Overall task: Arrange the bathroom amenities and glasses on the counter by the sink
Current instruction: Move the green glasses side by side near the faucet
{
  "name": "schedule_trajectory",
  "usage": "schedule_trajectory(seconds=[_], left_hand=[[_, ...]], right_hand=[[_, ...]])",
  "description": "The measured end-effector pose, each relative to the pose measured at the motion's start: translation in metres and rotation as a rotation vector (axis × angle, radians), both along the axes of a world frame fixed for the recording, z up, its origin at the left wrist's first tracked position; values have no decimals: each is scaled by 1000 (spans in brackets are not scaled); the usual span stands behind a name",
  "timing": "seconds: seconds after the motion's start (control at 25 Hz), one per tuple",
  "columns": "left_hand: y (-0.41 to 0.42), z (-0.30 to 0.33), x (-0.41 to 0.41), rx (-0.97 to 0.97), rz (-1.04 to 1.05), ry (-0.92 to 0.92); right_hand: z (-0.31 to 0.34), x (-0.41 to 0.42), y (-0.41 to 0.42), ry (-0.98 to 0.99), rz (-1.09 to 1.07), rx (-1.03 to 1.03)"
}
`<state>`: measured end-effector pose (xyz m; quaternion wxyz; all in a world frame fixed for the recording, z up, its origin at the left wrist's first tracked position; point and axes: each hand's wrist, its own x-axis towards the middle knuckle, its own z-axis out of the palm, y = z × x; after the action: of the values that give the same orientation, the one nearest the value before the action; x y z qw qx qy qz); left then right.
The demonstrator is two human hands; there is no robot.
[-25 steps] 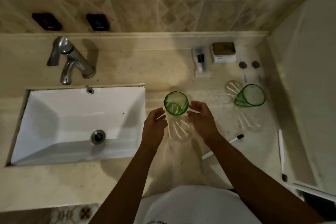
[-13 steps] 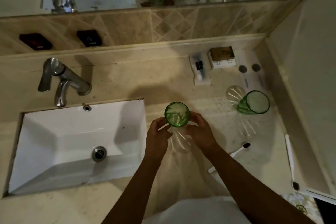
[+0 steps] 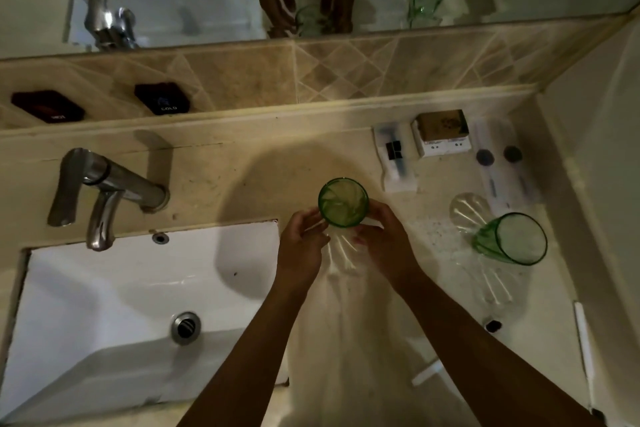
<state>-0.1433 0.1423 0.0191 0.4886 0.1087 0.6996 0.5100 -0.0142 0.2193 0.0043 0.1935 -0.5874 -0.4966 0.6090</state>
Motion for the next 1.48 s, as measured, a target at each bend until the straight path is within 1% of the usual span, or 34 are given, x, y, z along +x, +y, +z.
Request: schedule_trajectory(seconds=[0.36,0.64,0.76,1.16,1.36,1.48], left_hand=[[68,-6,-18,85,-22,18],[102,-16,-24,93,10,3],[110,-19,-26,110,1,10],[123,-23,-26,142,4,2],[124,-27,-28,143,6,12],[120,-26,-24,103,7,9]], right_hand=[[-17,-23,67,35,-30,80],[-22,-32,100,34,-7,114],[-26,-33,110,70,-11,125],[-28,-37,122,89,-15,172],[-22,-40,121,76,-24,148],[-17,-37,118,87,-55,131]])
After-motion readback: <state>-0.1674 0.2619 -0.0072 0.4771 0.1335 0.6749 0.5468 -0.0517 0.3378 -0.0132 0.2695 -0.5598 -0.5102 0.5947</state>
